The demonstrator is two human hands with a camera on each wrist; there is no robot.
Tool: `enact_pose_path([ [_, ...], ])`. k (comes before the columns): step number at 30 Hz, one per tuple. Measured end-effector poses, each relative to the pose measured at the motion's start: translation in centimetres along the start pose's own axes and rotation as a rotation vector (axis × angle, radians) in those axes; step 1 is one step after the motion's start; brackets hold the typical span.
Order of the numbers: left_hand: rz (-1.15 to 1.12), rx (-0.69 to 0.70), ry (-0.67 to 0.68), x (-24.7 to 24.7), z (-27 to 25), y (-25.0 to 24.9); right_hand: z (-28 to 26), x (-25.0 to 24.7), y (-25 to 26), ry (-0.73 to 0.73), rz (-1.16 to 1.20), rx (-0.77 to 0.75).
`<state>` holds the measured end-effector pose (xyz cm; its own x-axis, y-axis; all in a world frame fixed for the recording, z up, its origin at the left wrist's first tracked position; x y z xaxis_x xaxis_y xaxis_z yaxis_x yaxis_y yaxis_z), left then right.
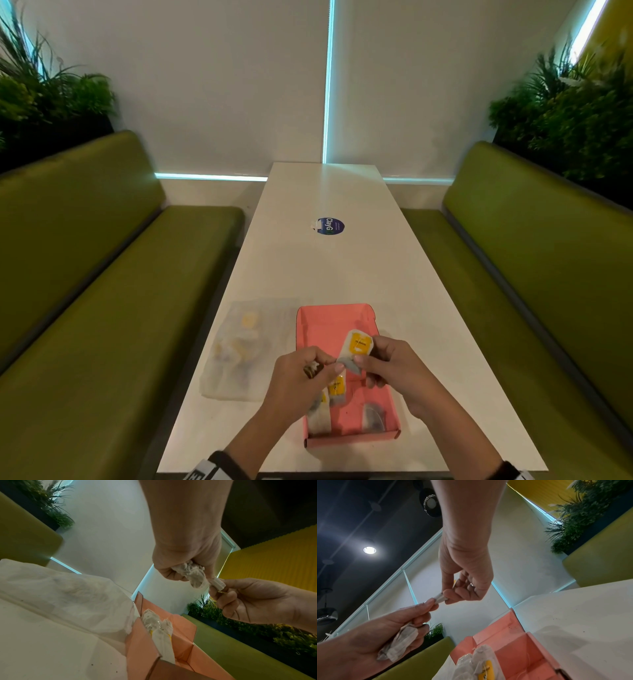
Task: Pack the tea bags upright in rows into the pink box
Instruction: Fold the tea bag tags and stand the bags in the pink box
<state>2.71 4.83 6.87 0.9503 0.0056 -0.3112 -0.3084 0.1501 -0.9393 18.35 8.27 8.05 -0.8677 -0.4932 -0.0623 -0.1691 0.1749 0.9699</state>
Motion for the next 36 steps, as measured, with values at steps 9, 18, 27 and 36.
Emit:
enact_pose_path([
  [9,0.251,0.271,-0.163,-0.6,-0.5,-1.8,0.3,-0.2,-0.4,-0.096,0.025,0.010],
  [18,0.531,0.458,-0.196,0.4,-1.0,-2.9,0.7,0.4,-0.8,-0.119,0.060,0.031],
  [27,0.394,0.201,-0.213,-1.8,-0.8,-0.9,0.2,-0.2,-0.2,-0.127,0.014,0.005],
  [36,0.137,0.045,0.102,0.7,-0.4,0.0,0.0,0.9,0.3,0.014,-0.033,-0.021],
])
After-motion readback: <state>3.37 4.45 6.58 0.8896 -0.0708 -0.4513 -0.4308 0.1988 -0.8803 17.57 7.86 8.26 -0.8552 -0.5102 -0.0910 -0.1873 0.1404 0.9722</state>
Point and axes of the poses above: each hand's wrist, its own z-axis towards the middle knuckle, its own x-axis out of the palm, y = z × x, the point moved 8 cm from there along z, towards the middle knuckle, and after that the axes turned 8 degrees about y, right-handed, at the moved point
